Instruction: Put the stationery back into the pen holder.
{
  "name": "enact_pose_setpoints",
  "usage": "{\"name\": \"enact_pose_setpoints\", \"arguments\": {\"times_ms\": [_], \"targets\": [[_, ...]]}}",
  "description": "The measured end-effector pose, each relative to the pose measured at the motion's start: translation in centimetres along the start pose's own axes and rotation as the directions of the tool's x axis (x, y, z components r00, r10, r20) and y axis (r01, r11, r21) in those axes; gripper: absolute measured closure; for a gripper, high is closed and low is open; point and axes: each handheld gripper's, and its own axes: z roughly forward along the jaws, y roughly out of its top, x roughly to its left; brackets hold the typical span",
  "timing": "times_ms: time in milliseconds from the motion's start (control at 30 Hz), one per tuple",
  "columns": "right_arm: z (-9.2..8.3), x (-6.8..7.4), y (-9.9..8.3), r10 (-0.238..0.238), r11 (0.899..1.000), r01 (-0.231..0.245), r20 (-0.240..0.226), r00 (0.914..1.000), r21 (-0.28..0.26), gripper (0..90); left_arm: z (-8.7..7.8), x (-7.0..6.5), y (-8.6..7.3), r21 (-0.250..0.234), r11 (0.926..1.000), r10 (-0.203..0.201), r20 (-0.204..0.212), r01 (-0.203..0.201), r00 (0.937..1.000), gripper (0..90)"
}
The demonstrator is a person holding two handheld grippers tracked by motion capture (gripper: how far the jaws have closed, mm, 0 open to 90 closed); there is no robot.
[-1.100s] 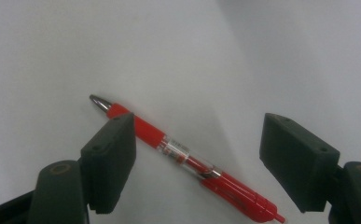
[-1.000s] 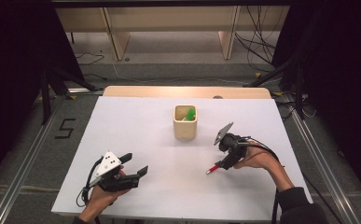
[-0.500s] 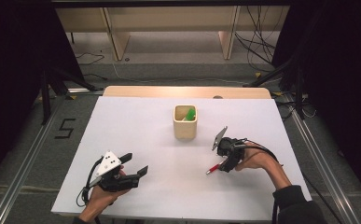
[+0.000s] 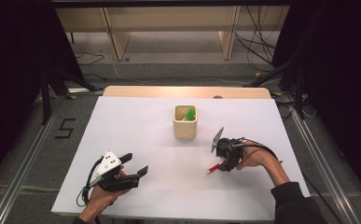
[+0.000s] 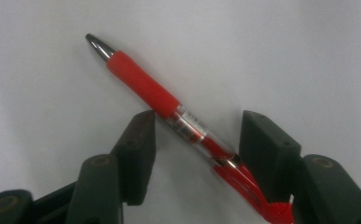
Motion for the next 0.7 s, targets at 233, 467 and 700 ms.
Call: {"name": "enact_pose_setpoints", "arguments": {"times_ms": [233,467,700], "targets": [[0.1,-0.3,0.0,0.010,1.000,-0.010,-0.032,0.9994,0.005,53.5,0.0,0.0,0.0,0.000,1.0000,0.000,0.001,0.000,1.0000,21.4],[0.0,-0.1,0.4,-0.023,0.999,0.024,-0.047,0.9986,0.026,66.0,0.0,0.0,0.0,0.002,1.0000,0.002,0.002,-0.002,1.0000,21.5],[0.0,0.4,1.2,-0.080,0.994,0.084,-0.050,0.9955,0.077,79.5,0.0,-0.1,0.0,0.003,1.0000,0.002,0.004,-0.002,1.0000,21.5]]}}
